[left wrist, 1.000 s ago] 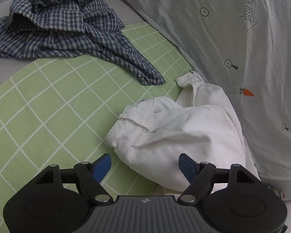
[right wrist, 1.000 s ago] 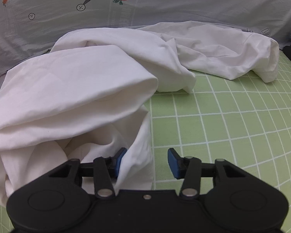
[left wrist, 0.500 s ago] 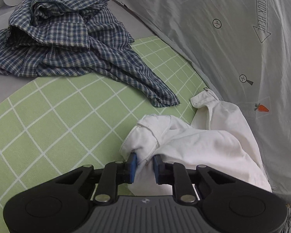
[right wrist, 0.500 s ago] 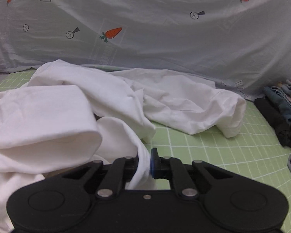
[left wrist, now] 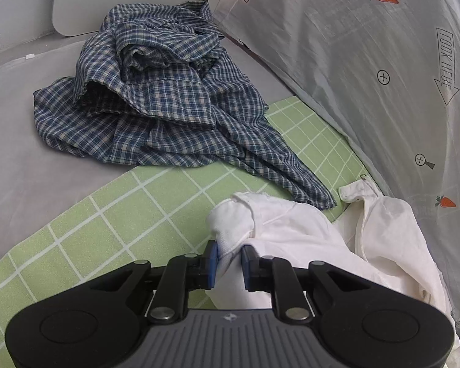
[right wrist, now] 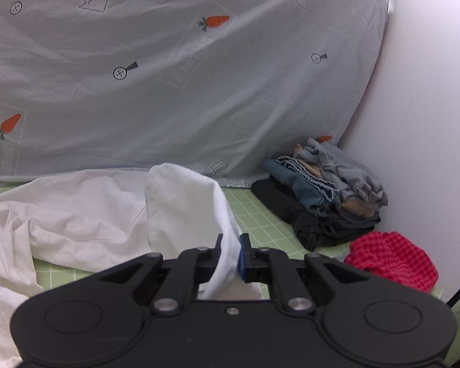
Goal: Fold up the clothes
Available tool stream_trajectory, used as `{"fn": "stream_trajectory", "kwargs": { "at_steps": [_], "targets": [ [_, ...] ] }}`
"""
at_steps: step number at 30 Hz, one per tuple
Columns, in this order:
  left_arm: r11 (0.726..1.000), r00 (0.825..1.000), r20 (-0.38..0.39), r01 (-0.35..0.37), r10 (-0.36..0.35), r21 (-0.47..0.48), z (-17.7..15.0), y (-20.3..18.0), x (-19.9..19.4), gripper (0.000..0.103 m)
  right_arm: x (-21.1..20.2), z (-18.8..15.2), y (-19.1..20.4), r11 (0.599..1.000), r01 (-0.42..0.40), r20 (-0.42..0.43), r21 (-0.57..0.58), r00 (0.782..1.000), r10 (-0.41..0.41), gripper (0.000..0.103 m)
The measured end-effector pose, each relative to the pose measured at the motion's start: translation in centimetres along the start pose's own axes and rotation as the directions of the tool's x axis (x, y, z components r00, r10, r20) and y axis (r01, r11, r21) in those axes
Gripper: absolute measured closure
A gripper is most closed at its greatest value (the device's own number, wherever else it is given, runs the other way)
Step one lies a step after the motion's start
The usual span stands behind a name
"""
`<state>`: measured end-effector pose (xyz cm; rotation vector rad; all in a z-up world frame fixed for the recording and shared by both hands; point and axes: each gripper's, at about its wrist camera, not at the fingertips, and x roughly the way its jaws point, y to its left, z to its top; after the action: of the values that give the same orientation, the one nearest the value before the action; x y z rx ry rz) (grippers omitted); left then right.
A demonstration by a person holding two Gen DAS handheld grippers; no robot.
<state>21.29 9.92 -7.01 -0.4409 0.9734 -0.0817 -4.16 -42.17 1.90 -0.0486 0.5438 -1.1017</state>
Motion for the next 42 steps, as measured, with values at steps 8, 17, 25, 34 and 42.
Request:
{"fn": "stream_trajectory", "kwargs": {
  "at_steps": [8, 17, 25, 34, 42],
  "targets": [
    [0.987, 0.989, 0.093, -0.12, 0.111, 0.102, 0.1, 0.8, -2.7, 0.085, 1.1, -2.2, -2.4, 0.994, -0.004, -0.095, 0.109, 0.995, 0.015, 0.096],
    [0.949, 0.941, 0.182, -0.304, 0.286, 0.084, 0.3, 5.8, -6.0, 0.085, -1.7, -0.8, -2.2, 0.985, -0.142, -0.026, 0.095, 0.989, 0.145, 0.096],
    [0.927, 0.915, 0.219, -0.364, 0.338, 0.094, -1.6, 6.4, -8.6, 0.081, -1.1, -2.8, 2.6, 0.959, -0.285, -0.125, 0.004, 0.951, 0.283, 0.096],
    [0.945, 0.946, 0.236, -0.269, 0.223, 0.187, -2.6, 3.4, -11.1, 0.069, -0.9, -3.2, 2.3, 0.938, -0.344, -0.149, 0.04, 0.926, 0.346, 0.095],
    [0.918, 0.997, 0.033, -0.083, 0.076, 0.388, -7.0, -4.6, -7.1, 0.029, -0.9, -3.4, 0.9, 0.867, -0.48, -0.17, 0.136, 0.851, 0.498, 0.054]
  ]
}}
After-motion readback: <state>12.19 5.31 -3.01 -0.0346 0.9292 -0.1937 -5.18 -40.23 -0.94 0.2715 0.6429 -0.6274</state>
